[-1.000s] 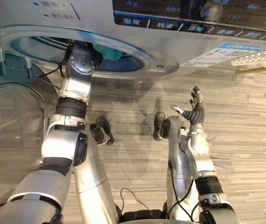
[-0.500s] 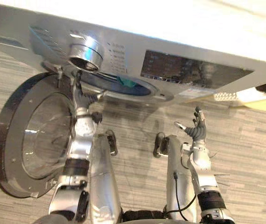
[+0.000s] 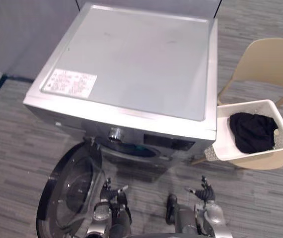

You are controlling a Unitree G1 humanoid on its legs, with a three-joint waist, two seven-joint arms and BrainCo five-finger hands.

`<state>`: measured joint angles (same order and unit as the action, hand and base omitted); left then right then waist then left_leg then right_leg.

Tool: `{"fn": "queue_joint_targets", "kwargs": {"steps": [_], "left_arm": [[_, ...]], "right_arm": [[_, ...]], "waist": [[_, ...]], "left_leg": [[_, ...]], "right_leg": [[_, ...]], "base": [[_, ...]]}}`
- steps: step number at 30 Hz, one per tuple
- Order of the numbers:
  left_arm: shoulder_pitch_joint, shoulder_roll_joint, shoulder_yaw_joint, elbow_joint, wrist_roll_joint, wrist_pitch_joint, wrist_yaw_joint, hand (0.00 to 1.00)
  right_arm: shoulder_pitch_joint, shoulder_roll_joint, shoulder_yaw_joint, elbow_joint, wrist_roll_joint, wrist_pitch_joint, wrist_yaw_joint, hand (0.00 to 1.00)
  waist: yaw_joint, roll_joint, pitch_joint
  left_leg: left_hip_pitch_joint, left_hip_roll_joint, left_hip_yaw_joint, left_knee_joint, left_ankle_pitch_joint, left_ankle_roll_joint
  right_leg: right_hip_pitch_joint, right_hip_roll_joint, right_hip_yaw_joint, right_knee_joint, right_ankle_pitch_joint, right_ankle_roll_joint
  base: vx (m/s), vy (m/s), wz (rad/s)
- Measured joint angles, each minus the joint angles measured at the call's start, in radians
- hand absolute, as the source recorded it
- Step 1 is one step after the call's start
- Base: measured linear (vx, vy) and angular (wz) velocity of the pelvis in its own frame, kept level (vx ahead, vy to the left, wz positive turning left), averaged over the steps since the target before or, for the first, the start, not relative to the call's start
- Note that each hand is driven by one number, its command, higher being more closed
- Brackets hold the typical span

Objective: Pick up the laundry basket with both hands and put the clothes into the washing machine.

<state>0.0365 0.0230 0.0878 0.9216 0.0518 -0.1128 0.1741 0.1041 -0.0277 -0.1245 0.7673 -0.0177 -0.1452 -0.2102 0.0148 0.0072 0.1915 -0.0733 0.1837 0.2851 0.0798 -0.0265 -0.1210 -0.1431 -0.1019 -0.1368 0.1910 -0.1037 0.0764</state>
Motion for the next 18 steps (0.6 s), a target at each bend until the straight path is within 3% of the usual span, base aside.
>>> {"fn": "queue_joint_targets", "kwargs": {"steps": [6,11,15,18], "left_arm": [[0.011,0.010,0.002,0.029,0.024,0.000,0.000,0.00],[0.012,0.010,0.000,0.036,0.044,0.000,-0.001,0.00],[0.019,0.007,-0.019,0.042,0.042,0.000,0.000,0.00],[0.023,0.002,-0.018,0.049,0.040,0.000,0.000,0.00]], "right_arm": [[0.002,-0.015,-0.020,0.086,0.000,0.008,0.020,0.00],[0.003,-0.012,-0.013,0.124,0.000,0.019,0.038,0.00],[0.001,-0.018,0.009,0.157,0.000,0.022,0.039,0.00],[-0.010,-0.020,0.010,0.157,0.000,0.026,0.039,0.00]], "waist": [[-0.030,0.013,-0.059],[-0.035,0.008,-0.063],[-0.032,0.005,-0.063],[-0.027,-0.001,-0.063]], "left_leg": [[0.110,-0.011,0.050,-0.060,0.004,-0.002],[0.138,-0.011,0.069,-0.061,0.003,-0.002],[0.129,-0.016,-0.035,-0.040,-0.001,-0.002],[0.124,-0.022,-0.033,-0.036,-0.050,-0.002]], "right_leg": [[0.122,0.018,0.037,-0.147,0.059,0.011],[0.154,0.026,0.070,-0.197,0.096,0.005],[0.139,0.026,0.102,-0.198,0.113,0.009],[0.102,0.034,0.164,-0.203,0.125,0.023]], "base": [[0.09,0.030,-0.27],[-0.02,0.007,-0.17],[-0.10,-0.012,-0.15],[-0.14,0.045,-0.56]]}}
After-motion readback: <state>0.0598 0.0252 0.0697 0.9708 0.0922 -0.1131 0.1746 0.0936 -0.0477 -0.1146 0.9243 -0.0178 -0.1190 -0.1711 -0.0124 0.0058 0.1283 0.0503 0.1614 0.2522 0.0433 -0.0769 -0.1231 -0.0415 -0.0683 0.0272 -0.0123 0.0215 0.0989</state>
